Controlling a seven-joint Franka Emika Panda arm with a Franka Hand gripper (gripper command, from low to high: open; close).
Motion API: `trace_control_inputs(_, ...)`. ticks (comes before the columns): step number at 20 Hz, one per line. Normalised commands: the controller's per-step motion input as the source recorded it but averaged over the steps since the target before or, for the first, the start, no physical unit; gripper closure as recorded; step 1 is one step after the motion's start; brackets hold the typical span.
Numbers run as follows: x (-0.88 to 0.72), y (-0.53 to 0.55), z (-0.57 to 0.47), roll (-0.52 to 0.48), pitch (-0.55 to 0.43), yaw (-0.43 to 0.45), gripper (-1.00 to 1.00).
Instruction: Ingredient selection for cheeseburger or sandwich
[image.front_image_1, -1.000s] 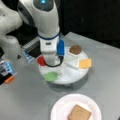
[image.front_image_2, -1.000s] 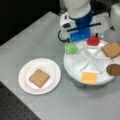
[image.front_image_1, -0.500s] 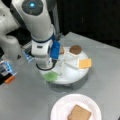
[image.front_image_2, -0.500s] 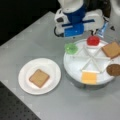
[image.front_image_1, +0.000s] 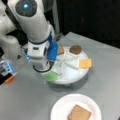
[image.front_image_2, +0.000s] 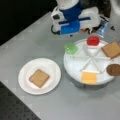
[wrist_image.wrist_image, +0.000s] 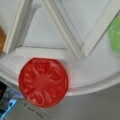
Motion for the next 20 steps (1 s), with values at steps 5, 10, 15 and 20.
trace_control_inputs(5,0.39,-0.30,0.08,0.305,0.260,-0.021,-1.00)
trace_control_inputs(10,0.46,-0.29,0.07,0.382,0.307,0.039,-1.00)
trace_control_inputs(15,0.57,-0.37,-0.04,0.413,0.309,0.136,-1.00)
trace_control_inputs(20,0.50,-0.33,-0.10,0.471,0.344,0.124,-1.00)
